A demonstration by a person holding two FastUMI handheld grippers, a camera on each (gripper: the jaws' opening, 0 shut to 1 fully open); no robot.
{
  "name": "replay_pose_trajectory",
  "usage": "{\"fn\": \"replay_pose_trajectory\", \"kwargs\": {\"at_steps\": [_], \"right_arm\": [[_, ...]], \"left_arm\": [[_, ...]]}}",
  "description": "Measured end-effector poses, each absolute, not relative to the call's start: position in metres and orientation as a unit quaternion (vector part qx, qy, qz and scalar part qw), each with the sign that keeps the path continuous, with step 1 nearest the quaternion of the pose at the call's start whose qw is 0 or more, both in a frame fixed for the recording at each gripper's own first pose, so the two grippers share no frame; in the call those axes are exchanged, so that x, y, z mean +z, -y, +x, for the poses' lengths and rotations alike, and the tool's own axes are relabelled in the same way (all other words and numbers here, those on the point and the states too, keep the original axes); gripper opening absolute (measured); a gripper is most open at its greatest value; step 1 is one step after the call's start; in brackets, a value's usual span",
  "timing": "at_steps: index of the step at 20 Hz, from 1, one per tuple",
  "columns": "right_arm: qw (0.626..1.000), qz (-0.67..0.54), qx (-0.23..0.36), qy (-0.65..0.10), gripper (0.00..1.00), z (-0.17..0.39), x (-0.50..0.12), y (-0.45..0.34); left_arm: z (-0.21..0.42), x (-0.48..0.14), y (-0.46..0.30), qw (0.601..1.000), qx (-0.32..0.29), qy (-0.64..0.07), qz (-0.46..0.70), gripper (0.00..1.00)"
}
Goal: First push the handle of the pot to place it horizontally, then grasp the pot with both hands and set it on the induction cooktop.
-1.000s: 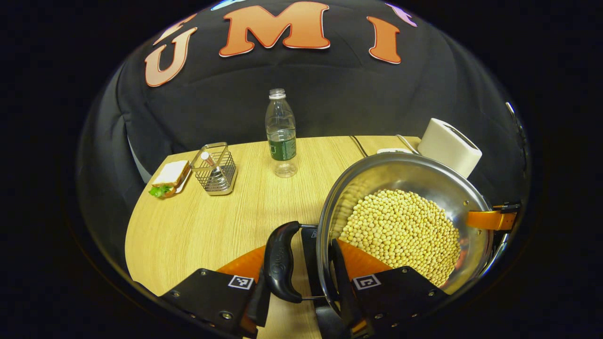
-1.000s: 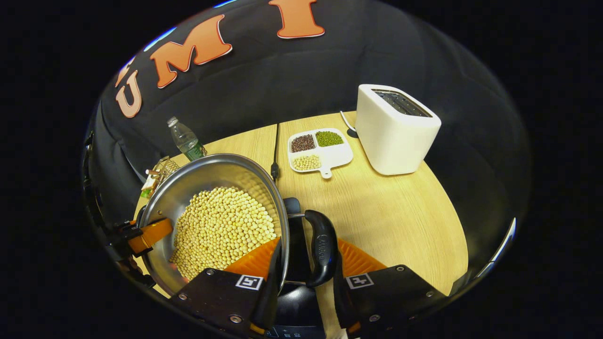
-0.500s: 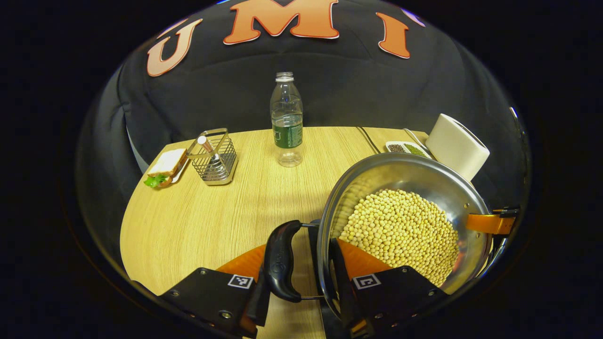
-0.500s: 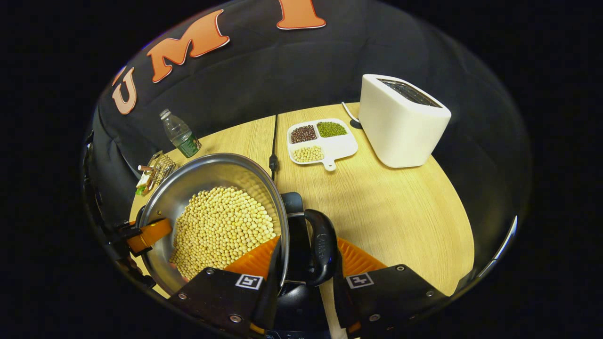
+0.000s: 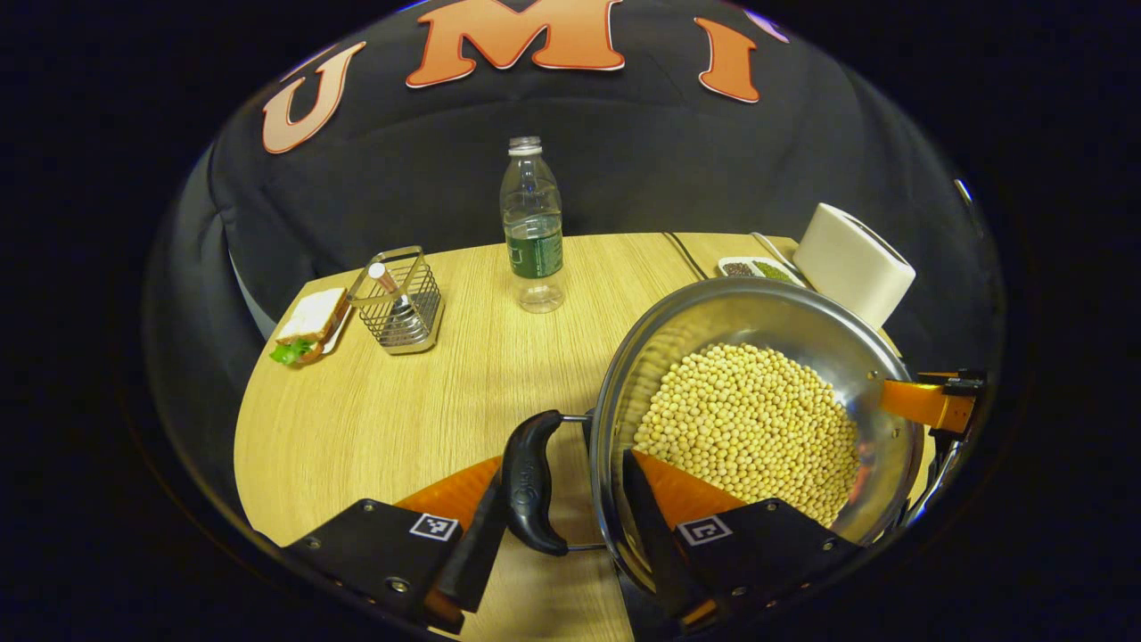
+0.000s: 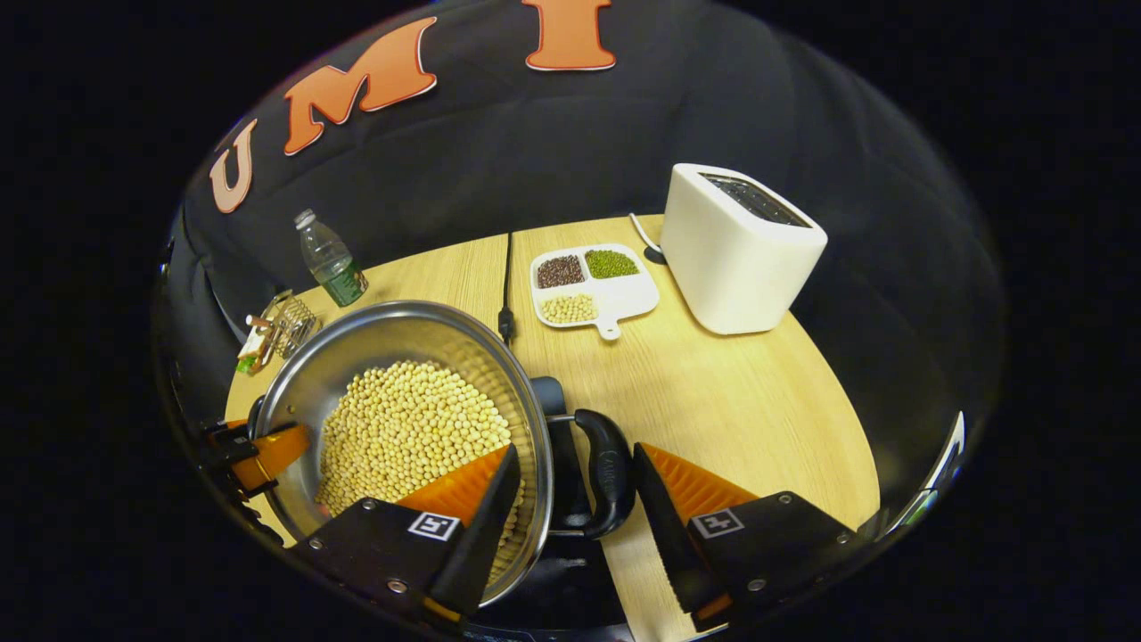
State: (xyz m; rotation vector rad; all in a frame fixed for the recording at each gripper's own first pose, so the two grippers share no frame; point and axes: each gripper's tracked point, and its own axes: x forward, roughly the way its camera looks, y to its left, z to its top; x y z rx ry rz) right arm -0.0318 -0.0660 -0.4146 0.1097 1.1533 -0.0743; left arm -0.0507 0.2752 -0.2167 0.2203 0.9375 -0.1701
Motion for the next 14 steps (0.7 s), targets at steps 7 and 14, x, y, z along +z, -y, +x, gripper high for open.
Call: {"fn": "replay_pose_trajectory", "kwargs": {"at_steps": [7,14], "right_arm": [[0.879,0.045,-0.062,-0.471,0.87,-0.017,-0.339,0.092],[0.933,0.029,-0.062,-0.354,0.87,0.031,-0.226,0.097]], "left_arm": [[-0.040,-0.146,-0.313,0.911,-0.072,-0.403,0.056,0.92],[-0.001,-0.002,-0.351,0.957,-0.064,-0.284,0.009,0.90]]}}
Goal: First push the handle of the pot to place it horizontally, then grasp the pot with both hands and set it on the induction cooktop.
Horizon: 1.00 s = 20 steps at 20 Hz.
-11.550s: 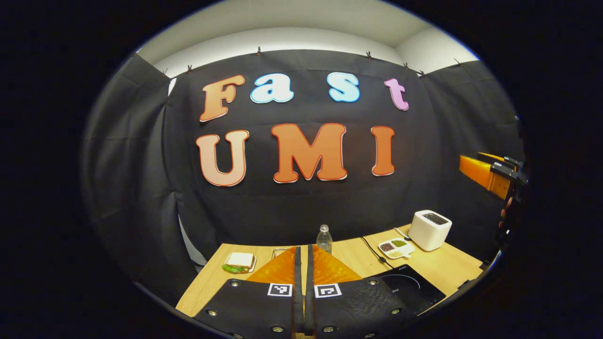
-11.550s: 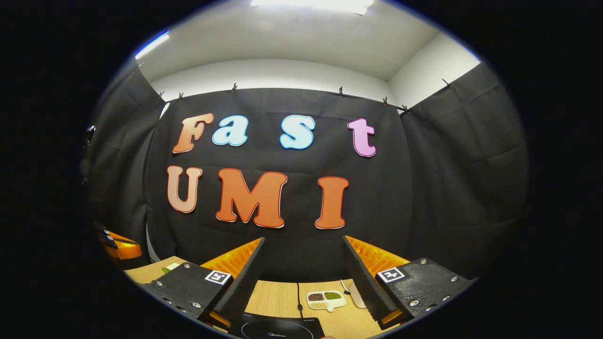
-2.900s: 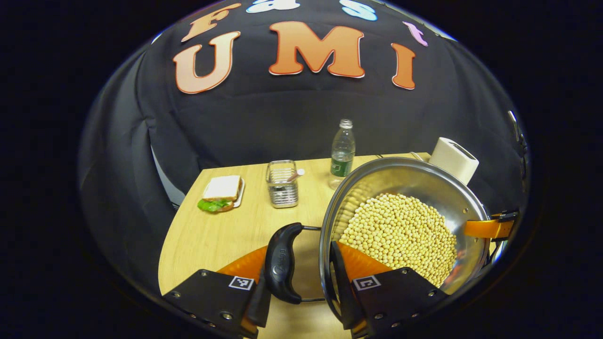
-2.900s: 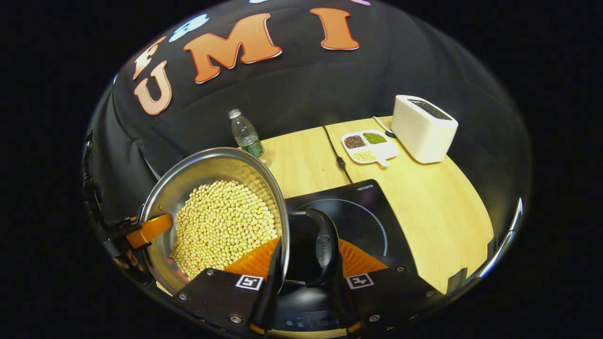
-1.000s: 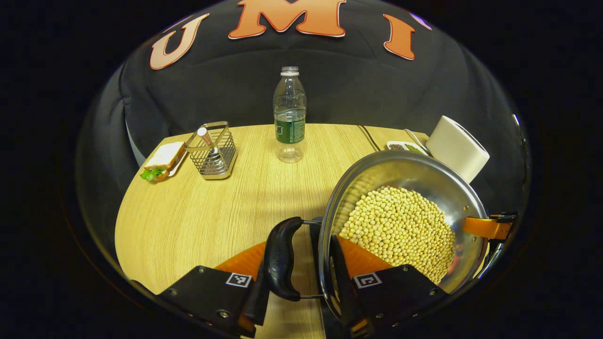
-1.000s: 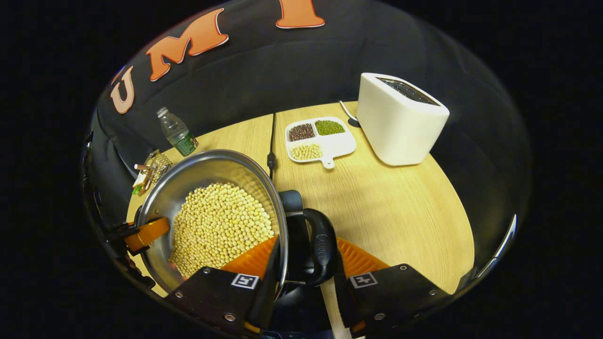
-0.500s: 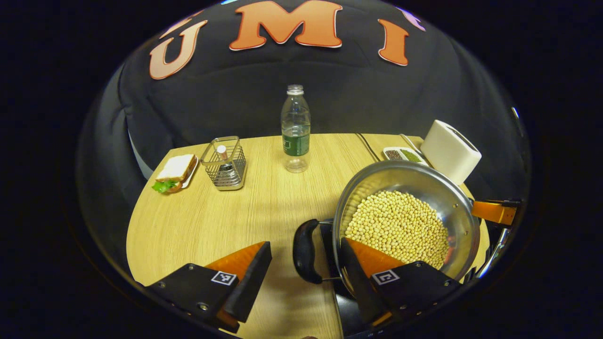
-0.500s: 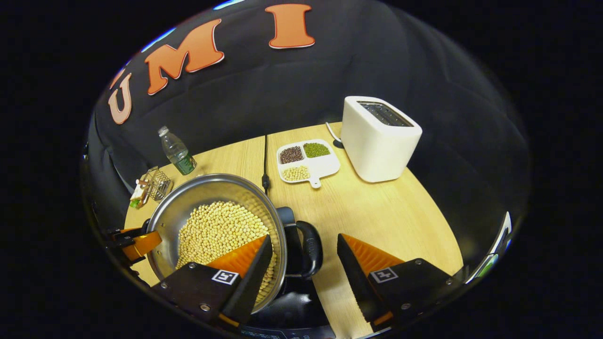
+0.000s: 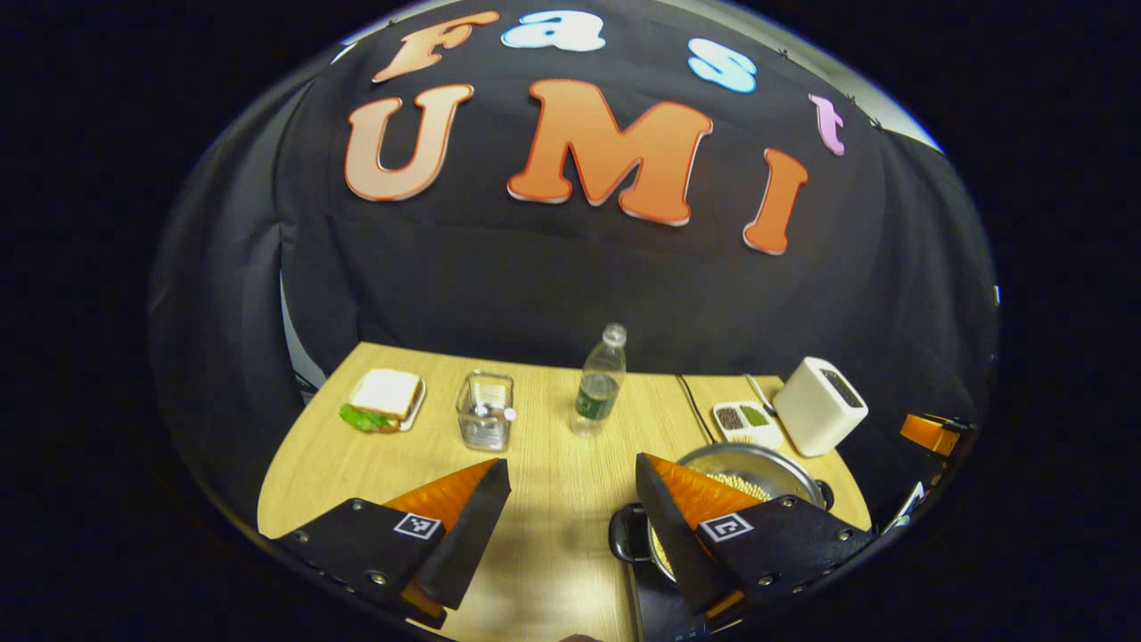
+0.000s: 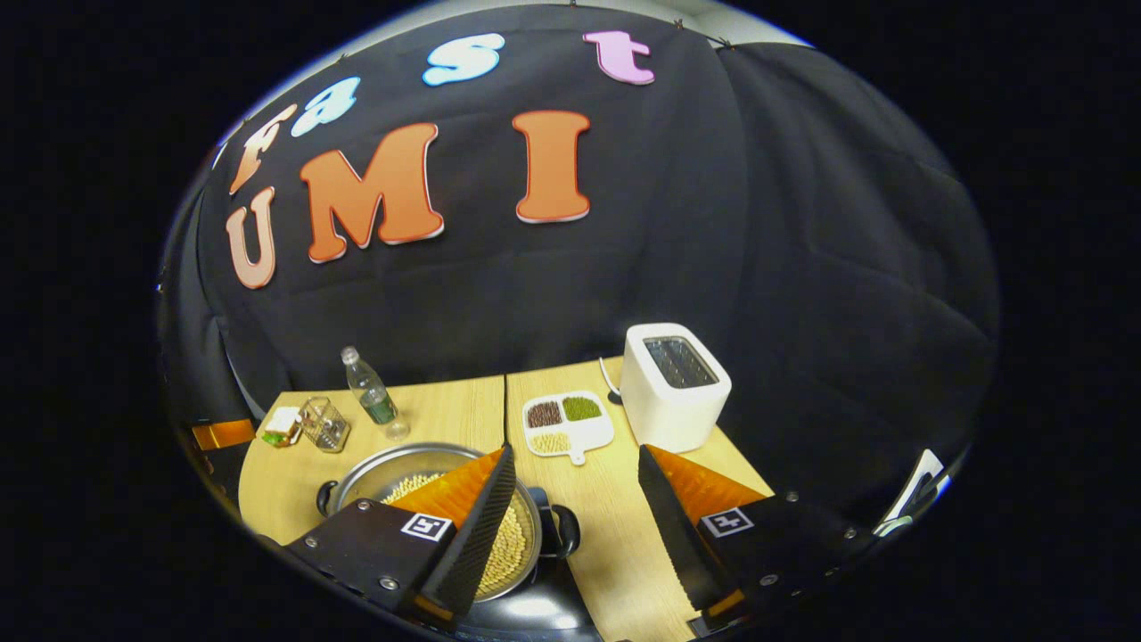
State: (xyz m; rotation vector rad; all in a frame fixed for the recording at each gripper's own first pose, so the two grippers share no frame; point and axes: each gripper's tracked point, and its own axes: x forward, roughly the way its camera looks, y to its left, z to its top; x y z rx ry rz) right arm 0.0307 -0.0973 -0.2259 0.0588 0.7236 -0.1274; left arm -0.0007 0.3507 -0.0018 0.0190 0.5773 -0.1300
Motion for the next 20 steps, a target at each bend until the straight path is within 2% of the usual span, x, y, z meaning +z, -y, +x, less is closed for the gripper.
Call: {"fn": "replay_pose_trajectory", "kwargs": {"at_steps": [3,6,9,11,12,13,14,15,16,19,20], "right_arm": [[0.950,0.028,-0.052,-0.306,0.87,0.044,-0.182,0.097],[0.963,0.012,-0.064,-0.260,0.88,0.054,-0.143,0.107],[0.974,0.004,-0.072,-0.217,0.89,0.058,-0.098,0.118],[0.981,-0.007,-0.073,-0.182,0.89,0.064,-0.068,0.118],[0.984,-0.013,-0.072,-0.165,0.93,0.069,-0.054,0.114],[0.987,-0.016,-0.068,-0.146,0.88,0.072,-0.040,0.109],[0.989,-0.017,-0.063,-0.129,0.88,0.077,-0.028,0.103],[0.992,-0.018,-0.058,-0.113,0.94,0.079,-0.014,0.096],[0.993,-0.016,-0.052,-0.100,0.89,0.083,-0.005,0.089],[0.998,-0.007,-0.029,-0.054,0.90,0.083,0.021,0.071],[0.999,-0.006,-0.026,-0.038,0.94,0.085,0.028,0.068]], "left_arm": [[0.020,0.065,-0.395,0.980,-0.024,-0.195,0.029,0.89],[0.024,0.125,-0.439,0.989,0.010,-0.143,0.019,0.89],[0.028,0.195,-0.468,0.997,0.033,-0.062,0.020,0.89],[0.024,0.247,-0.476,0.999,0.036,-0.003,0.017,0.88],[0.020,0.269,-0.475,0.999,0.038,0.023,0.019,0.88],[0.013,0.285,-0.471,0.998,0.041,0.047,0.027,0.87],[0.010,0.299,-0.471,0.996,0.046,0.071,0.035,0.88],[0.005,0.312,-0.467,0.994,0.045,0.090,0.040,0.87],[-0.003,0.332,-0.466,0.993,0.042,0.105,0.042,0.88],[-0.025,0.356,-0.461,0.988,0.043,0.138,0.051,0.87],[-0.028,0.359,-0.459,0.987,0.043,0.145,0.050,0.87]]}}
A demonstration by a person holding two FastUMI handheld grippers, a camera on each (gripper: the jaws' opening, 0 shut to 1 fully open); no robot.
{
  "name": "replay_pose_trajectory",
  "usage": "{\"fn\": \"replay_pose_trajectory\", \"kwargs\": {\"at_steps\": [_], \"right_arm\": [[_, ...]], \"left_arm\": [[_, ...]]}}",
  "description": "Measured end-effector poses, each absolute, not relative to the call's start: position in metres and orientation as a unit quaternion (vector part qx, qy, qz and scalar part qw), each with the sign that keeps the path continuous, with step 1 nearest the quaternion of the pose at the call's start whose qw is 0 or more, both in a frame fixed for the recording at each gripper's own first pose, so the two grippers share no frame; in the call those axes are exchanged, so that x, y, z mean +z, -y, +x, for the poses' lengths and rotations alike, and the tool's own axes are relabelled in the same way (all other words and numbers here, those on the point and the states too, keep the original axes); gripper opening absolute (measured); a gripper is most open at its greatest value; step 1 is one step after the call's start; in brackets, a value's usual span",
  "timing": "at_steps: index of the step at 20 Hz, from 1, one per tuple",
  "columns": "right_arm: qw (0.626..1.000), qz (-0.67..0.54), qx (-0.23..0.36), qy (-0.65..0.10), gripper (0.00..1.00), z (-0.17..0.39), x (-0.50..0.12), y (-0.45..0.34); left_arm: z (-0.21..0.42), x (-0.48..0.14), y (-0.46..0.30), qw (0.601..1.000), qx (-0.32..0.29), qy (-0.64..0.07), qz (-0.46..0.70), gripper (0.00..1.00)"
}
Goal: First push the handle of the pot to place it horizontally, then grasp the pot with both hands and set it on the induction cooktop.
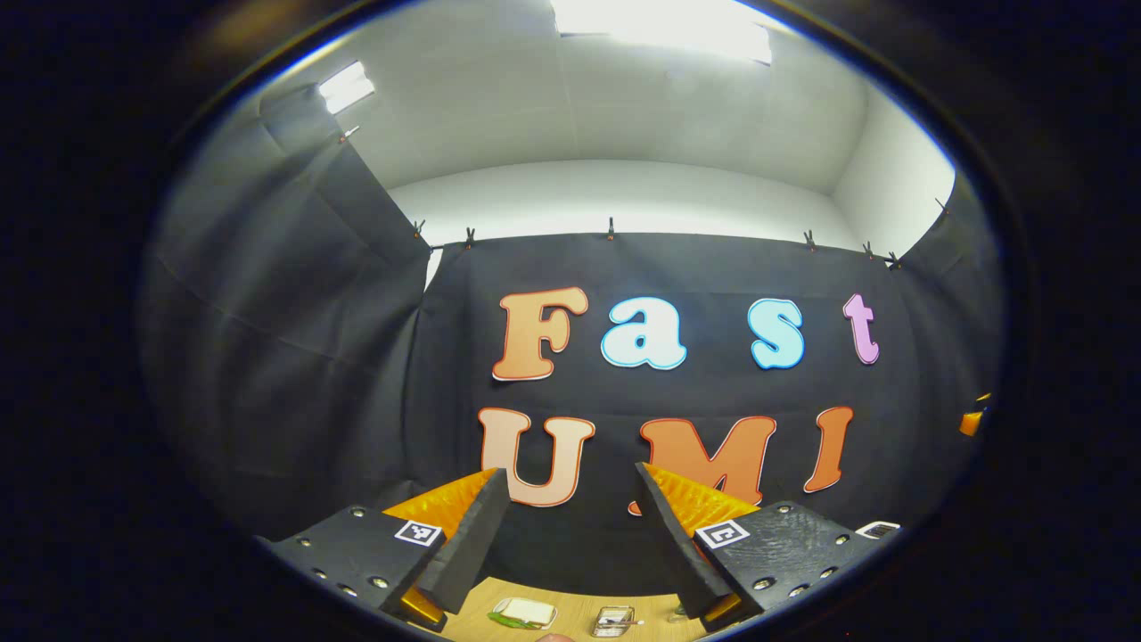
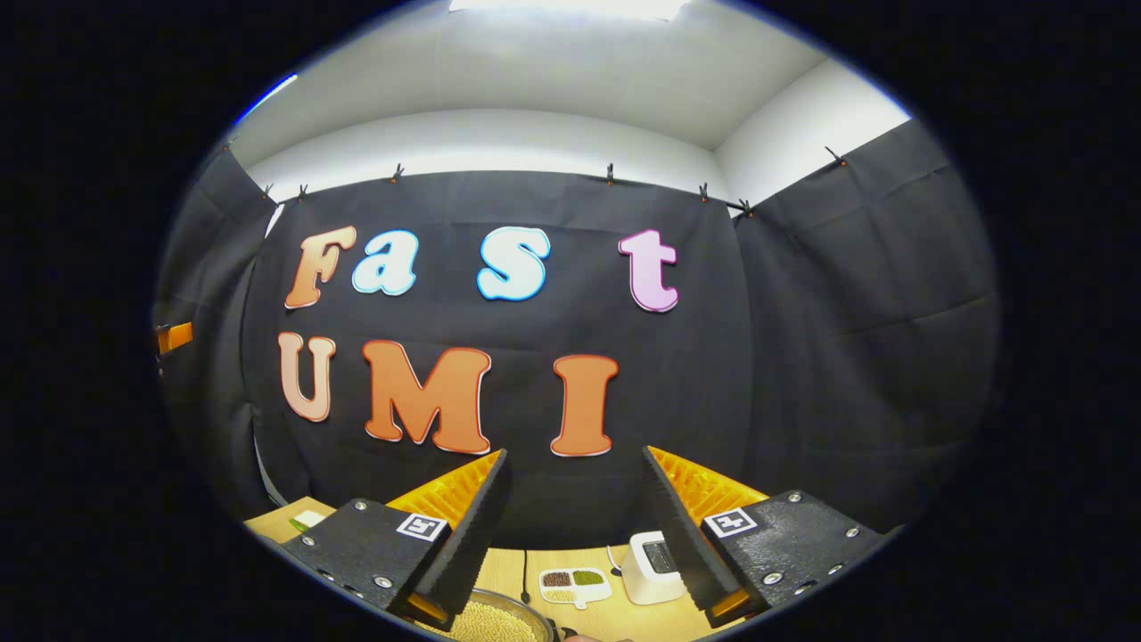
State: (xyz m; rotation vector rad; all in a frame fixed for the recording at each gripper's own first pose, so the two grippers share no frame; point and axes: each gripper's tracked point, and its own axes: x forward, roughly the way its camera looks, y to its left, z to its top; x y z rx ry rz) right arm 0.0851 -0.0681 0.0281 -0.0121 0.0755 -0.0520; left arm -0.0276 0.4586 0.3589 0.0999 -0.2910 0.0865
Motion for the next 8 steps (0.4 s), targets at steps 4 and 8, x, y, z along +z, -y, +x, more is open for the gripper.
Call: {"fn": "replay_pose_trajectory", "kwargs": {"at_steps": [4,8], "right_arm": [[1.000,-0.006,-0.004,0.003,0.95,0.086,0.044,0.053],[1.000,-0.001,0.020,0.009,0.95,0.077,0.047,0.049]], "left_arm": [[-0.033,0.355,-0.459,0.988,0.044,0.143,0.045,0.87],[-0.038,0.350,-0.458,0.989,0.052,0.134,0.046,0.88]]}}
